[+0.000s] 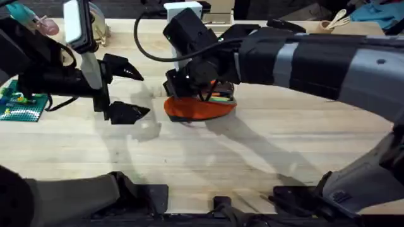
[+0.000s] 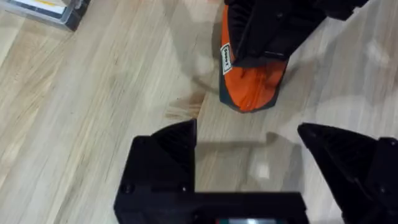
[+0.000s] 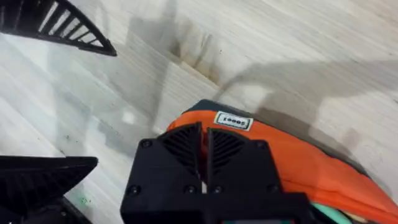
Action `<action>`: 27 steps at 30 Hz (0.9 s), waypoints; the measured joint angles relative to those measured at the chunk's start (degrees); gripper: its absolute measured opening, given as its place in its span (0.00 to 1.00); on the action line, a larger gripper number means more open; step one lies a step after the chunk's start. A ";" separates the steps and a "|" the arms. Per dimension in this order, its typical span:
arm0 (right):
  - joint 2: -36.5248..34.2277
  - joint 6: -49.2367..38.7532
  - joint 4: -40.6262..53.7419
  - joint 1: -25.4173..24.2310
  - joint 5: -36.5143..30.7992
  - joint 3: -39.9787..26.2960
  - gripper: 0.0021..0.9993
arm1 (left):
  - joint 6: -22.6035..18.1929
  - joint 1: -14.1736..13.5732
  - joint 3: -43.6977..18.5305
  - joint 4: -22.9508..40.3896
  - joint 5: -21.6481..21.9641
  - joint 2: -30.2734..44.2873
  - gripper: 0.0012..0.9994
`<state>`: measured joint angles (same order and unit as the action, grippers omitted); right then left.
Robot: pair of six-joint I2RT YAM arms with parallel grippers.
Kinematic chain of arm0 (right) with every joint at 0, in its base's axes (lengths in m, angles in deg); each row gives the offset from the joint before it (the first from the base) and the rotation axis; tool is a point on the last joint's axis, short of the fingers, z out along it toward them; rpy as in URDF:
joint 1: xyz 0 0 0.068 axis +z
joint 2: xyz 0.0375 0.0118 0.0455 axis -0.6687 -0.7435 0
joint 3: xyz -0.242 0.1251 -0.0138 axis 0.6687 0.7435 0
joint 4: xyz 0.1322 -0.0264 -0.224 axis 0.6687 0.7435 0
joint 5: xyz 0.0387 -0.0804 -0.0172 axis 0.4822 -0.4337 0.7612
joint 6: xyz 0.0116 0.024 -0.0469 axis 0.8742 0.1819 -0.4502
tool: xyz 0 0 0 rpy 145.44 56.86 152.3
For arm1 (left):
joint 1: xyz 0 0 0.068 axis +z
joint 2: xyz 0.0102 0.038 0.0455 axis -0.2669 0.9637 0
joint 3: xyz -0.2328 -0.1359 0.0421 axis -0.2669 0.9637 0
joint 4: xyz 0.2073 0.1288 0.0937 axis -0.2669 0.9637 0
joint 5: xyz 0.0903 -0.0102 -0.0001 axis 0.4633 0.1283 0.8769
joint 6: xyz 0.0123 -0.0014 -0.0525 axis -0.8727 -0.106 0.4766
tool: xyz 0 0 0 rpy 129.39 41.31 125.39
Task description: Unzip the bag, pick up the pens from the table one at a time and place them inside, then zip the bag closed.
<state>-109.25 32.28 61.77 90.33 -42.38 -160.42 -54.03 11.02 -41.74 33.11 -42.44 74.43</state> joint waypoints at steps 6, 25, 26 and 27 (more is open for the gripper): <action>0.01 -0.01 -0.30 -0.03 -0.02 0.00 0.03 | -0.01 0.00 0.00 0.00 0.00 0.01 1.00; 3.00 -0.03 -4.39 -3.48 -0.06 0.00 0.03 | 0.17 0.00 0.00 0.00 -0.99 0.01 0.99; 3.00 -0.03 -4.39 -3.48 -0.07 0.00 0.03 | 0.22 0.00 0.00 -0.02 -1.37 0.04 0.99; 3.00 -0.03 -4.39 -3.50 -0.06 0.00 0.03 | 0.22 0.00 0.00 -0.04 -1.75 0.11 0.99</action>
<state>-106.24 32.25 57.38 86.83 -42.44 -160.42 -53.82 11.02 -41.74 33.07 -44.20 74.53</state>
